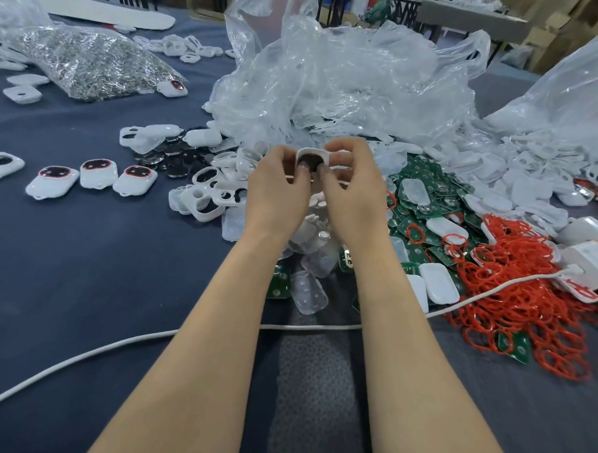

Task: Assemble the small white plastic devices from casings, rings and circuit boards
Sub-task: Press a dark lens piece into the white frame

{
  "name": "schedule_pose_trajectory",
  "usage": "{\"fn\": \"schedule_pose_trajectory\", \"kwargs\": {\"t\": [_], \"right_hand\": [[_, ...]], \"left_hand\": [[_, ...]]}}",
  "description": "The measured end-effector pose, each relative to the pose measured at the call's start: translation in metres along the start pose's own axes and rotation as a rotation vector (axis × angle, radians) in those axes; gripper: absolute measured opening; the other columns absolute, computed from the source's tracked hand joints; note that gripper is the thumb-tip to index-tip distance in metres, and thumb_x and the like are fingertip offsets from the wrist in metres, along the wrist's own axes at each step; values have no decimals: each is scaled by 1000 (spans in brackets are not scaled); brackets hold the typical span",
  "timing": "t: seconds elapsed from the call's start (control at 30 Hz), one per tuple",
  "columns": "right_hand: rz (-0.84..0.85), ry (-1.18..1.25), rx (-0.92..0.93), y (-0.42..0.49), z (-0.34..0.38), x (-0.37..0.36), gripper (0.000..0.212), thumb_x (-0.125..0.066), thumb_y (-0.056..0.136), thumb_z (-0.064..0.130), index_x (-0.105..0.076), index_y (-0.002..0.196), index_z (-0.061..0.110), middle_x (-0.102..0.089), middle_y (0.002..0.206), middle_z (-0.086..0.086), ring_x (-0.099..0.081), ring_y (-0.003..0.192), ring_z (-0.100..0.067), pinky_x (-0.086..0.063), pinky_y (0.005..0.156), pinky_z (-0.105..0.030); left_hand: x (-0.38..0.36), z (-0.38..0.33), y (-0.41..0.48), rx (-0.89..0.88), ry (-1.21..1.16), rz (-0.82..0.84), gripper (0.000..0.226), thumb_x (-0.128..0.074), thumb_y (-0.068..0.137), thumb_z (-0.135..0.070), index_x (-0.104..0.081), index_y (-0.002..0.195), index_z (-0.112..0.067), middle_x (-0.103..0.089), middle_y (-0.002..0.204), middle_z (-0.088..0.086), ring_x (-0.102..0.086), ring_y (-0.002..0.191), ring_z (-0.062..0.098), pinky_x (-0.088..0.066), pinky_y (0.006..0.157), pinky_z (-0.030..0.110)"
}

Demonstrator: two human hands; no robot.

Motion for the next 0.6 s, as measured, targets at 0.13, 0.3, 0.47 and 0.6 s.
{"fn": "schedule_pose_trajectory", "kwargs": {"t": [0.13, 0.3, 0.47, 0.6], "right_hand": [[-34, 94, -151, 3, -8, 0, 14, -59, 91, 8, -59, 104, 11, -62, 84, 4, -59, 76, -8, -49, 70, -20], [-80, 76, -130, 3, -8, 1, 4, -60, 90, 11, -60, 94, 12, -61, 79, 7, -55, 69, 2, -45, 64, -11], [-75, -13, -107, 3, -4, 5, 3, -62, 89, 15, -60, 89, 17, -58, 75, 12, -53, 64, 6, -43, 62, -9], [26, -46, -187, 11, -4, 25, 7, -64, 89, 25, -63, 96, 23, -66, 89, 5, -65, 79, -11, -54, 75, -29]], "left_hand": [[-1, -1, 0, 6, -36, 16, 5, -54, 95, -13, -56, 98, -17, -63, 88, -5, -65, 90, 16, -54, 85, 35], [-3, 0, -2, 0, -72, 44, 6, -58, 94, -15, -59, 97, -20, -69, 88, 0, -69, 85, 17, -57, 83, 40], [-3, 1, -1, 16, -80, 62, 9, -56, 94, -13, -57, 97, -22, -71, 88, 6, -70, 82, 18, -58, 81, 40], [-2, 4, -1, 136, -252, 30, 3, -57, 95, -14, -58, 96, -17, -70, 89, 4, -69, 77, 14, -58, 63, 26]]}}
Point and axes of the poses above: each hand's wrist, its own y-axis towards the middle knuckle, its own x-axis out of the back of the hand, z = x × y, the point moved 4 cm from there along y, towards the middle knuckle
